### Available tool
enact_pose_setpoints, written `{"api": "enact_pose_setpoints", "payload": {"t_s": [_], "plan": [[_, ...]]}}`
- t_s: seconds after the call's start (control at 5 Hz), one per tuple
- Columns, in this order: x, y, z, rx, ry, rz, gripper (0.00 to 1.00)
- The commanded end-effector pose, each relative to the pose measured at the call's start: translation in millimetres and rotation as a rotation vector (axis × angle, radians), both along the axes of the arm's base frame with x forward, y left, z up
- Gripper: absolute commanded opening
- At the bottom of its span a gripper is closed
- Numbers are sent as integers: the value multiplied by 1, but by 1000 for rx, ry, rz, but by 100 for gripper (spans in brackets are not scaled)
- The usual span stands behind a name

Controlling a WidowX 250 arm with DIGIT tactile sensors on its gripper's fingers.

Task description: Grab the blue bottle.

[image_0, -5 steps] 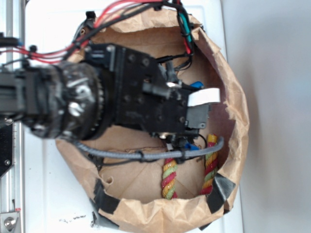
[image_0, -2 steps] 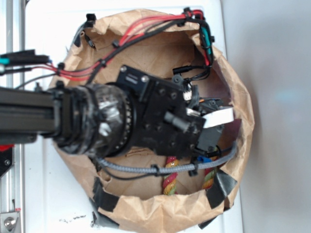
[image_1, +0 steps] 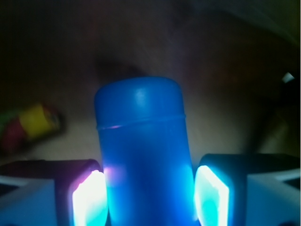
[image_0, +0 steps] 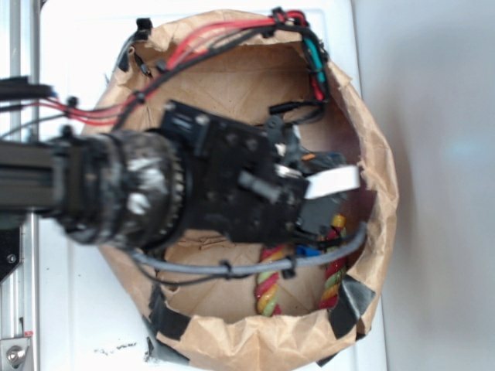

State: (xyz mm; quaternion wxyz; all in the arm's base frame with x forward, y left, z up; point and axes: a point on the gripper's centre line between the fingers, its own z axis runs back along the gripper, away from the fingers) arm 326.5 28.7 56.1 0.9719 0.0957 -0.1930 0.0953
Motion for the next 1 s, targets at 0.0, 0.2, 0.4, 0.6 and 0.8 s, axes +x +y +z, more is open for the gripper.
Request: {"api": "enact_pose_setpoints", "payload": {"t_s": [0.0,0.2,0.4,0.6,0.8], "plan": [[-32,-4,99,-179,-86,-29,0],[-47,-7,133,-269,-71,-66,0],[-52,-8,152,-322,-60,-86,0],[-44,-12,167,-315,-45,-75,0],[-39,-16,165,-293,-34,-72,0]]}}
